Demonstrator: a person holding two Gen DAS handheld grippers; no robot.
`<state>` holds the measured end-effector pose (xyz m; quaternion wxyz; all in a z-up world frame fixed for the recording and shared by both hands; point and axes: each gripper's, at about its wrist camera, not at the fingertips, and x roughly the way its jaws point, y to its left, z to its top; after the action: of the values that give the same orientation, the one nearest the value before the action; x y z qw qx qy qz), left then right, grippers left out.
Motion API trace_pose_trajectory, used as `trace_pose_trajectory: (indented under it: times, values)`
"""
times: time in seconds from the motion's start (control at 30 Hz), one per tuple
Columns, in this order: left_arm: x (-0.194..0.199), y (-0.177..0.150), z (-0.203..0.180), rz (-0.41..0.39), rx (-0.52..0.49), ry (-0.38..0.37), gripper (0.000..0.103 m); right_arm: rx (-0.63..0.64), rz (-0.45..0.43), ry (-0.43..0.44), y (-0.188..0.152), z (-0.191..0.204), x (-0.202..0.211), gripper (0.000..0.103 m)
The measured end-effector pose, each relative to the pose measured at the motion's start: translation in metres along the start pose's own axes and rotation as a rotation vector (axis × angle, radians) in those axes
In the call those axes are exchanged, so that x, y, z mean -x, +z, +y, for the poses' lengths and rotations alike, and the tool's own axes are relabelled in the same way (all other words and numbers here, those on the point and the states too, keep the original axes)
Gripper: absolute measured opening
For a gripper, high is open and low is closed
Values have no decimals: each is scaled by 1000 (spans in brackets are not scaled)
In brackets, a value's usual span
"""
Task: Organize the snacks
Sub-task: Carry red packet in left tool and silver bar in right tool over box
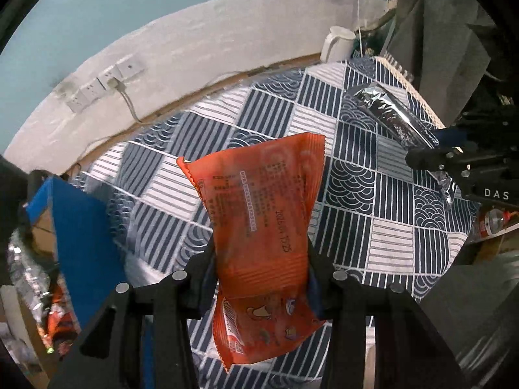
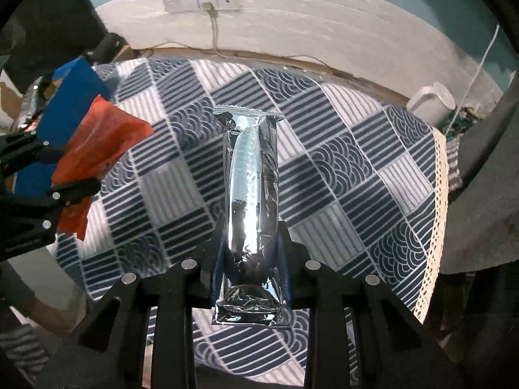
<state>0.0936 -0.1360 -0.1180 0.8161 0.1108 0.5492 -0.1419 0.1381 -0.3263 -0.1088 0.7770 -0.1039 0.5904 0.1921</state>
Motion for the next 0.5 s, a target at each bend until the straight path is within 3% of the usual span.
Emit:
trace_pose_trajectory:
  times: [0.5]
  values:
    - [77, -43, 67, -103, 84, 48, 46, 101, -86, 82, 25, 85, 44, 26]
